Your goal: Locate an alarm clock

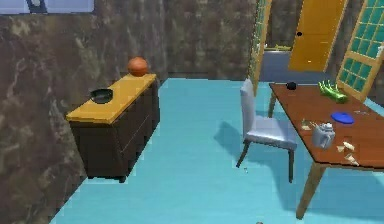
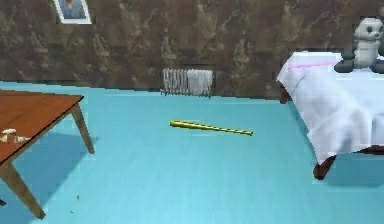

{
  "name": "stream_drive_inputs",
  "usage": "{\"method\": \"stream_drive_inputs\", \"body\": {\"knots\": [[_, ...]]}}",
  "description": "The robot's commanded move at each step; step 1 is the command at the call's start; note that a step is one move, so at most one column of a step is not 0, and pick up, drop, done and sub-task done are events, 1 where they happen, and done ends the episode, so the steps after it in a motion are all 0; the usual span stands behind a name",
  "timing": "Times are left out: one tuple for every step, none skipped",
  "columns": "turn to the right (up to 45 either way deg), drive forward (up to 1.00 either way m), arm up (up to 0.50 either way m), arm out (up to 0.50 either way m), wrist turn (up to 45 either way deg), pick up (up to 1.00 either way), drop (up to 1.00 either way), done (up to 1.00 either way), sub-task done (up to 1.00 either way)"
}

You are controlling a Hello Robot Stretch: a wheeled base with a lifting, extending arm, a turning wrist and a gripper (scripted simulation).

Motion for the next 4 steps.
{"method": "stream_drive_inputs", "body": {"knots": [[-3.0,0.00,0.00,0.00,0.0,0.00,0.00,0.00,0.00],[0.0,1.00,0.00,0.00,0.0,0.00,0.00,0.00,0.00],[0.0,0.50,0.00,0.00,0.0,0.00,0.00,0.00,0.00],[9.0,0.00,0.00,0.00,0.0,0.00,0.00,0.00,0.00]]}}
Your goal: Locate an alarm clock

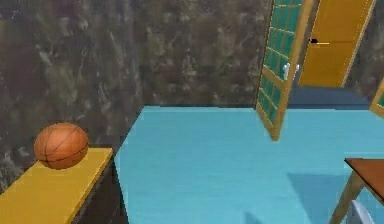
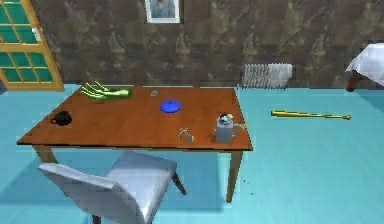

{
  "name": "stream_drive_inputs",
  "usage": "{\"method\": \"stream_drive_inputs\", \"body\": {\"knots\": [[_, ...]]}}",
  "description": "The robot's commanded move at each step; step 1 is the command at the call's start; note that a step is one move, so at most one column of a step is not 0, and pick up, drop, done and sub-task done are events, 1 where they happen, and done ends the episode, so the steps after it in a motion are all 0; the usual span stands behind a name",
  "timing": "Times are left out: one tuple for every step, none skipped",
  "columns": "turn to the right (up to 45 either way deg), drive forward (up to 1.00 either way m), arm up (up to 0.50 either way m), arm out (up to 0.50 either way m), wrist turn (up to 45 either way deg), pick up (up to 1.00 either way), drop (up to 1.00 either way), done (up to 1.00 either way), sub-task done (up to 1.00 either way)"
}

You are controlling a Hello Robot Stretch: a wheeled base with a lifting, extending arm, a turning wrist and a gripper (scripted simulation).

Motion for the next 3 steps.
{"method": "stream_drive_inputs", "body": {"knots": [[0.0,0.75,0.00,0.00,0.0,0.00,0.00,0.00,0.00],[36.0,0.00,0.00,0.00,0.0,0.00,0.00,0.00,0.00],[0.0,1.00,0.00,0.00,0.0,0.00,0.00,0.00,0.00]]}}
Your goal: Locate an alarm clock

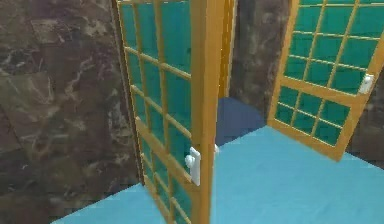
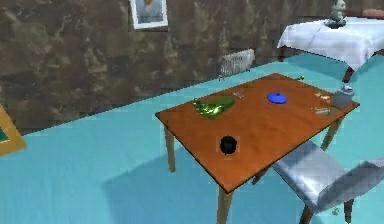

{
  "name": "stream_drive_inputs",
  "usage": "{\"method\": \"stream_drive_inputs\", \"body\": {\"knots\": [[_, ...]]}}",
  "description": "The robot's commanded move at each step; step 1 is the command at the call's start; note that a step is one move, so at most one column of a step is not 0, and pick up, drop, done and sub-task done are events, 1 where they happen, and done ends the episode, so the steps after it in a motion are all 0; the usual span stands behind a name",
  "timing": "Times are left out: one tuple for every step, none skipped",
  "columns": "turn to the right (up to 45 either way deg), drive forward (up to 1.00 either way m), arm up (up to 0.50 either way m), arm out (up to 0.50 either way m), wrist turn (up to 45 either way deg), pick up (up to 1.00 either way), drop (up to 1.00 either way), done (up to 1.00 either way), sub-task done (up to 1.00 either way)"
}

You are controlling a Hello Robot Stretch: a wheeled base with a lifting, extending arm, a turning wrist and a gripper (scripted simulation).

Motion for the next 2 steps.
{"method": "stream_drive_inputs", "body": {"knots": [[9.0,0.00,0.00,0.00,0.0,0.00,0.00,0.00,0.00],[0.0,0.10,0.00,0.00,0.0,0.00,0.00,0.00,0.00]]}}
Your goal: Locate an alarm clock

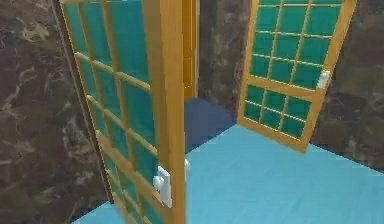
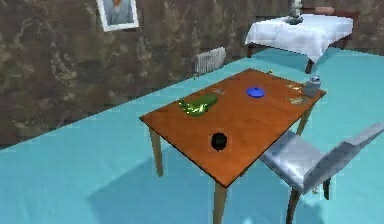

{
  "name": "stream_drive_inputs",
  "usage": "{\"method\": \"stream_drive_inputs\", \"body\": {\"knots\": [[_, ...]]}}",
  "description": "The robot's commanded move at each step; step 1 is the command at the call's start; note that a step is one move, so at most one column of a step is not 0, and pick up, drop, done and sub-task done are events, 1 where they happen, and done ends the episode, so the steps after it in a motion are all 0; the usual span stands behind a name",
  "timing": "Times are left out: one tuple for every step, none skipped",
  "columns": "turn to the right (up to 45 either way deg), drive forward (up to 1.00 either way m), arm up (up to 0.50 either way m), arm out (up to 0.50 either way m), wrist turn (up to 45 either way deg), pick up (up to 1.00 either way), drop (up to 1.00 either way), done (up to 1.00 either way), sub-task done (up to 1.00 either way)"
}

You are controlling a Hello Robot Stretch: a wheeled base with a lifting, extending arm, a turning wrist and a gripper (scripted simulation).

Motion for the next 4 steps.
{"method": "stream_drive_inputs", "body": {"knots": [[45.0,0.00,0.00,0.00,0.0,0.00,0.00,0.00,0.00],[0.0,0.60,0.00,0.00,0.0,0.00,0.00,0.00,0.00],[-39.0,0.00,0.00,0.00,0.0,0.00,0.00,0.00,0.00],[0.0,0.40,0.00,0.00,0.0,0.00,0.00,0.00,0.00]]}}
